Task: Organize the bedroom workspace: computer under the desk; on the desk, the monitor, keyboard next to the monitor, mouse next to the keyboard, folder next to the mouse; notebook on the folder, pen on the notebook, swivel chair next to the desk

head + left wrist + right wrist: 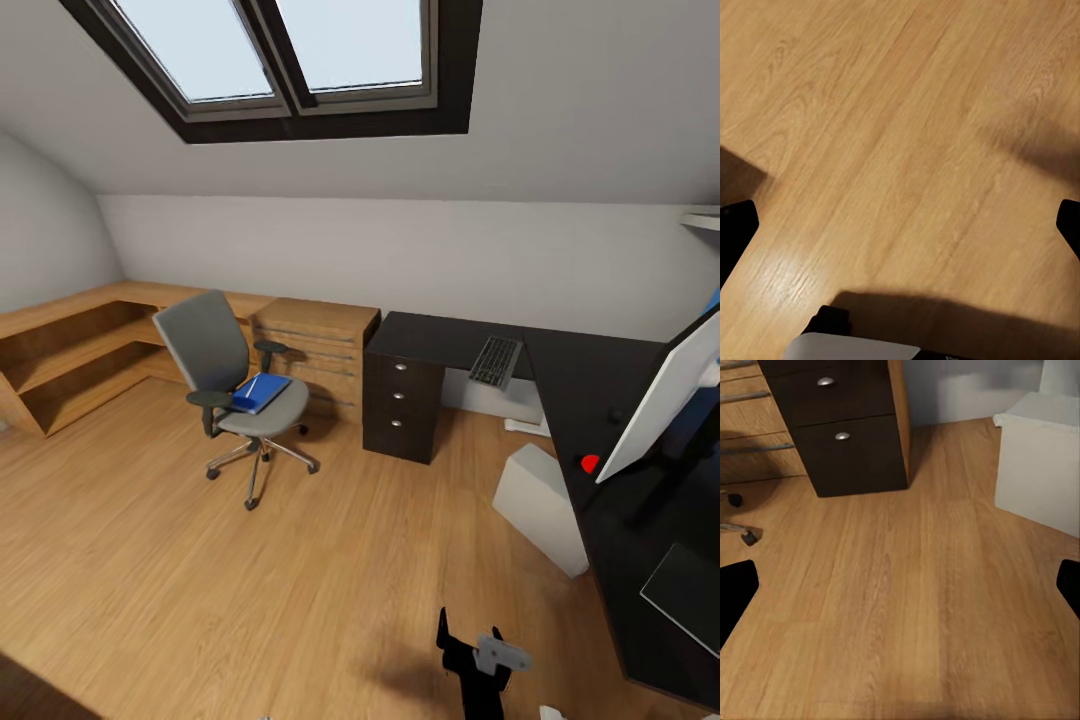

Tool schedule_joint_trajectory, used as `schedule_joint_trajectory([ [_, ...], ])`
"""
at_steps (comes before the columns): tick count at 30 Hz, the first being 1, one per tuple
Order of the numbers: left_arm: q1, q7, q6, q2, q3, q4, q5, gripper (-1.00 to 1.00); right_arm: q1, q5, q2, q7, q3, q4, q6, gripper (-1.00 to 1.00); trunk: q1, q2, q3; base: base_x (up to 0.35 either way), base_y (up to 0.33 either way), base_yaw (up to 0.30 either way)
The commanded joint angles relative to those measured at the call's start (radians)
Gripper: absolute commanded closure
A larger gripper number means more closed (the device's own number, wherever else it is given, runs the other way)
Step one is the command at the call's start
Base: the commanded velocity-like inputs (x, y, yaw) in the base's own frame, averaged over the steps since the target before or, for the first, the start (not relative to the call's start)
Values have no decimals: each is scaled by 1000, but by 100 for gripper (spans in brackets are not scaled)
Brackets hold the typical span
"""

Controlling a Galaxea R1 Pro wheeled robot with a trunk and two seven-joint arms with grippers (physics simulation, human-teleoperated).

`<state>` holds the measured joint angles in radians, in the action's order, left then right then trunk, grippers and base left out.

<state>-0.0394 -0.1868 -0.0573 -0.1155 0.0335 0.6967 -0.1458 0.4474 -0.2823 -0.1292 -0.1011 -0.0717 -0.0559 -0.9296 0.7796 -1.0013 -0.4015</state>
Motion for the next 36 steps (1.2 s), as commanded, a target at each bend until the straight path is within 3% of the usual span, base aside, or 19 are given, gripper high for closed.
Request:
schedule_joint_trajectory([
  [1,0,-5,-4,0,4,0,-10,-100,1,0,-1,-11,-7,-17,11,-100,0,-1,-1,0,0,0],
  [5,0,-5,-4,0,4,0,-9,-100,1,-1,2,-13,-3,-123,109,-100,0,-1,-1,0,0,0],
  [7,0,-5,-4,0,4,0,-9,-100,0,-1,14,-21,1,-253,235,-100,0,-1,-1,0,0,0],
  [8,0,-5,-4,0,5,0,-9,-100,-4,-4,46,-40,3,-416,400,-100,0,-1,-1,0,0,0],
  [9,0,-5,-4,-1,5,0,-9,-100,-9,-5,57,-47,3,-473,460,-100,0,-1,-1,0,0,0],
  [10,0,-5,-4,0,5,0,-9,-100,-29,-6,79,-61,4,-590,579,-100,0,-1,-1,0,0,0],
  [12,0,-5,-4,0,5,0,-9,-100,-61,-7,95,-74,4,-713,689,-100,0,-1,-1,0,0,0],
  [13,0,-5,-4,-1,5,0,-9,-100,-103,-8,107,-84,5,-840,785,-100,0,-1,-1,0,0,0],
  [14,0,-5,-4,-1,5,0,-9,-100,-177,-7,120,-98,6,-1033,900,-100,0,-1,-1,0,0,0],
  [17,0,-5,-4,-1,5,0,-9,-100,-257,-5,130,-109,7,-1191,974,-100,0,-1,-1,0,0,0],
  [20,0,-5,-4,0,5,0,-10,-100,-373,-3,147,-124,12,-1342,1040,-100,0,-1,-1,0,0,0],
  [27,0,-5,-6,-1,3,0,-10,-100,-409,-7,177,-129,76,-1393,1052,-100,0,-1,-1,0,0,0],
  [36,0,-5,-6,-1,3,0,-9,-100,-412,-4,191,-128,95,-1398,1052,-100,0,-1,-1,0,0,-107],
])
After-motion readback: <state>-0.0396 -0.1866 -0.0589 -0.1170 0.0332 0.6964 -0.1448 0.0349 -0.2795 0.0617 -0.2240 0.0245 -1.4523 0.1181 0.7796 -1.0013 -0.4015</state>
